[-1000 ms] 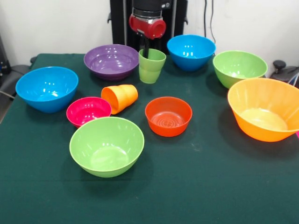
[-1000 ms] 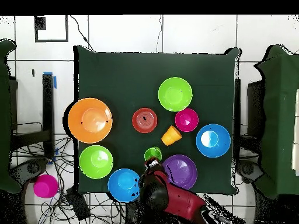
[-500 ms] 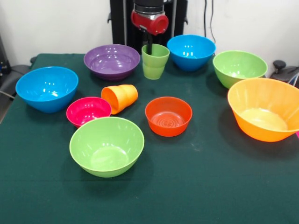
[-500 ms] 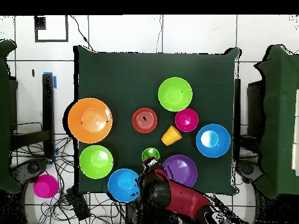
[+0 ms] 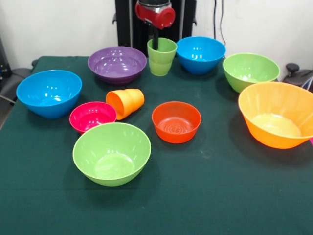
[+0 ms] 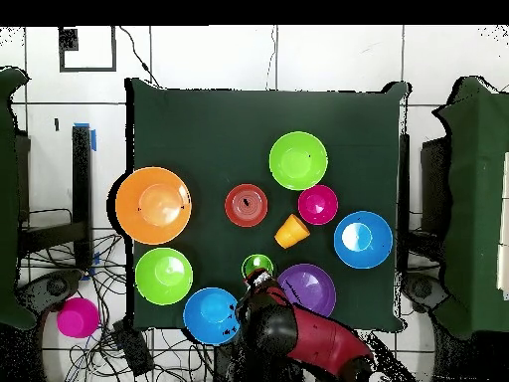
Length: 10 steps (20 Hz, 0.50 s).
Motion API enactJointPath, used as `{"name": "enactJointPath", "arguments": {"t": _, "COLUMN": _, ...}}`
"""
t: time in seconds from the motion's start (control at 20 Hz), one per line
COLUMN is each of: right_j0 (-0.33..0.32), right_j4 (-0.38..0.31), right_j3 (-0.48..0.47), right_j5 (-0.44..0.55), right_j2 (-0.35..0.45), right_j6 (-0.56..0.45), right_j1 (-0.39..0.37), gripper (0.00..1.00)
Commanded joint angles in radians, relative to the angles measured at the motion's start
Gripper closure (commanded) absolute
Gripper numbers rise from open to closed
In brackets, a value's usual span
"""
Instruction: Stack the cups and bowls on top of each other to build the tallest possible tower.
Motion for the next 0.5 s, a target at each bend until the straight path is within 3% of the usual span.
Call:
{"name": "enactJointPath", "arguments": {"t": 0.05, "right_j0": 0.011, "right_j4": 0.063, "right_j3": -0.023, "right_j5": 0.189, "right_j2": 0.106, "right_j6": 0.083, "right_j1": -0.087, "gripper": 1.0}}
{"name": "enactJointPath", "arguments": {"t": 0.5, "right_j0": 0.048, "right_j4": 0.087, "right_j3": -0.085, "right_j5": 0.207, "right_j2": 0.116, "right_j6": 0.091, "right_j1": -0.096, "gripper": 1.0}}
